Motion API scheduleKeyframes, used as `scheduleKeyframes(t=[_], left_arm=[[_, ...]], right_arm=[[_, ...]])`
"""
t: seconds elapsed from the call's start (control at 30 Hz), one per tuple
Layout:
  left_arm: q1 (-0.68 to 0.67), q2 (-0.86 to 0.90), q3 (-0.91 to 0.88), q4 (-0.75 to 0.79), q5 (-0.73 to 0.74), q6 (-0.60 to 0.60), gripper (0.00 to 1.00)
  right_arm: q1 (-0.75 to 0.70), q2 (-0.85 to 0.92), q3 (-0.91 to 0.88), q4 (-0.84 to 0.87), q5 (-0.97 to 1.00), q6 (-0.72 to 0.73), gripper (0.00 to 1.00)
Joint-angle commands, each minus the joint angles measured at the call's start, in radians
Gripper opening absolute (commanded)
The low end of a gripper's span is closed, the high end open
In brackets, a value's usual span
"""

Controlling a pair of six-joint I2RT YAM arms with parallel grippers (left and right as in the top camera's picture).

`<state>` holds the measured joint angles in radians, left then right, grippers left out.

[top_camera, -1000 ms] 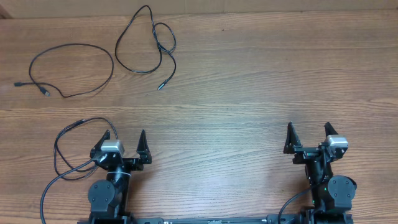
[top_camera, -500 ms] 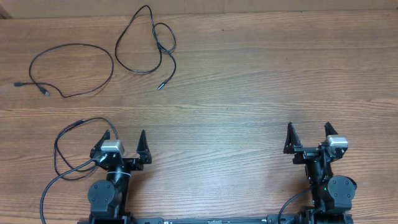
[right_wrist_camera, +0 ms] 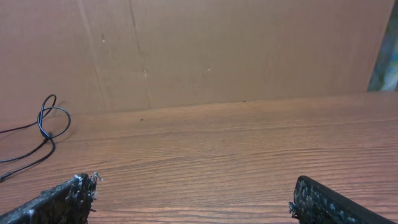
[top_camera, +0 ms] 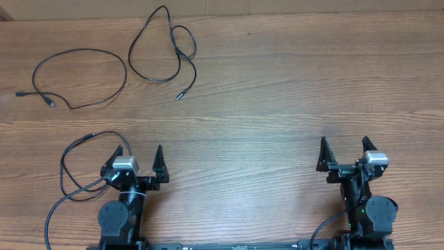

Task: Untangle cables

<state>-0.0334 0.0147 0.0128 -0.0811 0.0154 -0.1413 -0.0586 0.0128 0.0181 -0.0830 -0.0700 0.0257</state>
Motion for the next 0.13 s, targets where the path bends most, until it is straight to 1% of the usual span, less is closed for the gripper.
scheduleKeyframes(t=[0.0,0.1], left_arm=[[-0.006,-0.010,-0.008,0.003,0.000,0.014,0.99],[-0.006,-0.010,-0.008,0.003,0.000,0.014,0.99]], right_arm=[[-0.002,-0.010,-0.010,0.003,0.009,-0.005,1.00],[-0.002,-0.010,-0.010,0.003,0.009,-0.005,1.00]])
